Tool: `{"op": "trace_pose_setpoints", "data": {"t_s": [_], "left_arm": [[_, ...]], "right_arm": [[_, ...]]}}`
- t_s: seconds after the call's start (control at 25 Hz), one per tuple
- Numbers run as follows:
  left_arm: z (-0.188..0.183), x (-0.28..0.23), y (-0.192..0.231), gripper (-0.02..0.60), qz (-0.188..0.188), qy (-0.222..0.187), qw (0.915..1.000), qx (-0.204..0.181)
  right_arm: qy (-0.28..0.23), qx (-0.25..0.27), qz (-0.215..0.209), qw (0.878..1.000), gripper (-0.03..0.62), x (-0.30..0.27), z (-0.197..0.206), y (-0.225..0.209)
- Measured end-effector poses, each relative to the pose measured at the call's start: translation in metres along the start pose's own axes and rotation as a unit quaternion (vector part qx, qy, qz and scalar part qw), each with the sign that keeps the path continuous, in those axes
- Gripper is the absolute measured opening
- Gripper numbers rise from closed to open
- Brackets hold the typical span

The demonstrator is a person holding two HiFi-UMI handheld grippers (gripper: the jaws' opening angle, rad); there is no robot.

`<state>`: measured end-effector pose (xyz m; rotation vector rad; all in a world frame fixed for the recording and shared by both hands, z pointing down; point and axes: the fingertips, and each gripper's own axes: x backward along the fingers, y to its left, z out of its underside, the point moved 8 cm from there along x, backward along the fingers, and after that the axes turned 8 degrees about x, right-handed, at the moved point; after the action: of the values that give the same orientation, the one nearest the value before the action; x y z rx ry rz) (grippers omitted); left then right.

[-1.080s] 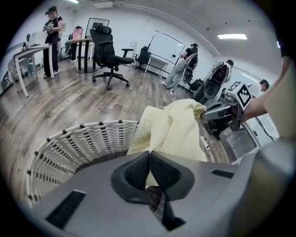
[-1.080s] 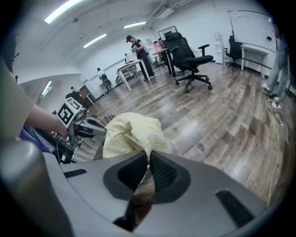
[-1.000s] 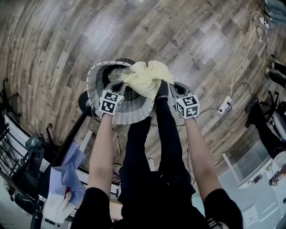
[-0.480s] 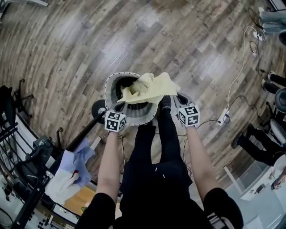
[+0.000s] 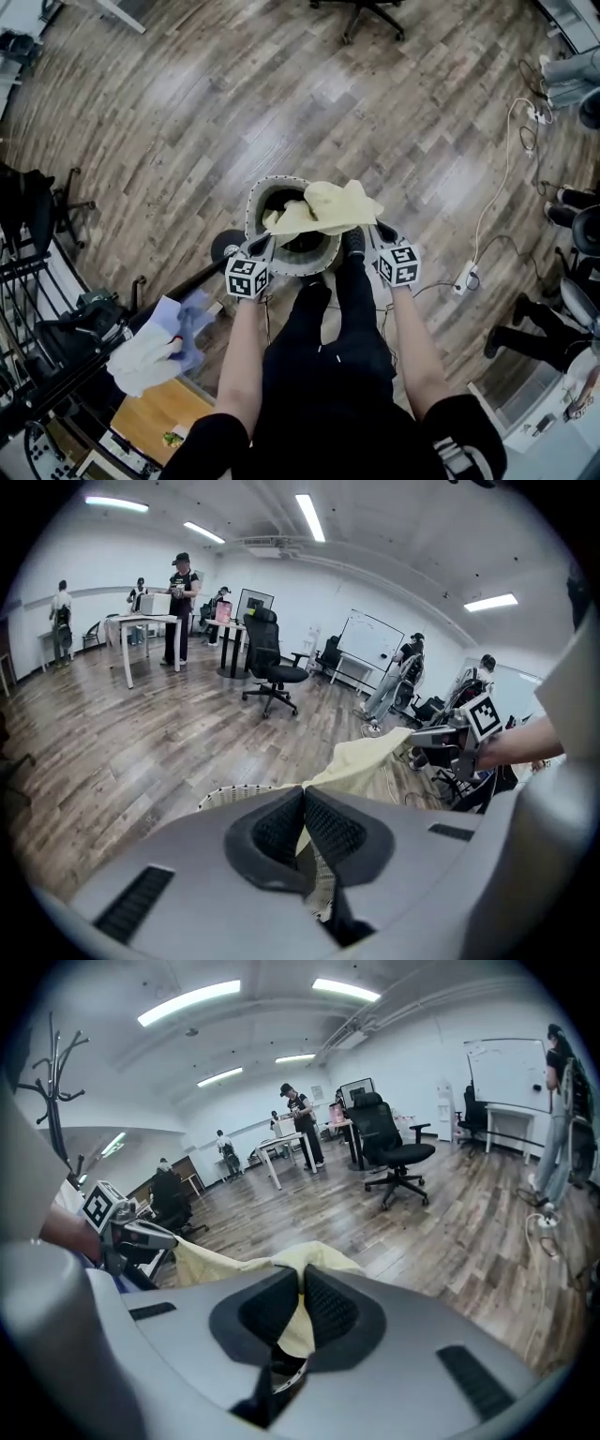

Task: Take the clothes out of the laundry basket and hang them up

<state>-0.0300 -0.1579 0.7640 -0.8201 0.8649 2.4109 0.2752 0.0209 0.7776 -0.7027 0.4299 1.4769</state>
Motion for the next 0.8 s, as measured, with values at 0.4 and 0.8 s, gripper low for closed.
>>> {"op": "trace_pose_setpoints", "data": {"t_s": [0.4, 0.8], "left_arm": [[-0.056, 0.074, -0.013, 0.022, -0.009, -0.055, 0.9974, -0.045], [-0.098, 0.133, -0.013, 0.022, -0.015, -0.111, 0.9882, -0.104]], "right_arm": [[-0.052, 0.031, 0.0, 0.998, 0.025, 0.034, -0.074, 0.034], [-0.097, 0.036, 0.012, 0.995, 0.025, 0.056, -0.114, 0.064]]}}
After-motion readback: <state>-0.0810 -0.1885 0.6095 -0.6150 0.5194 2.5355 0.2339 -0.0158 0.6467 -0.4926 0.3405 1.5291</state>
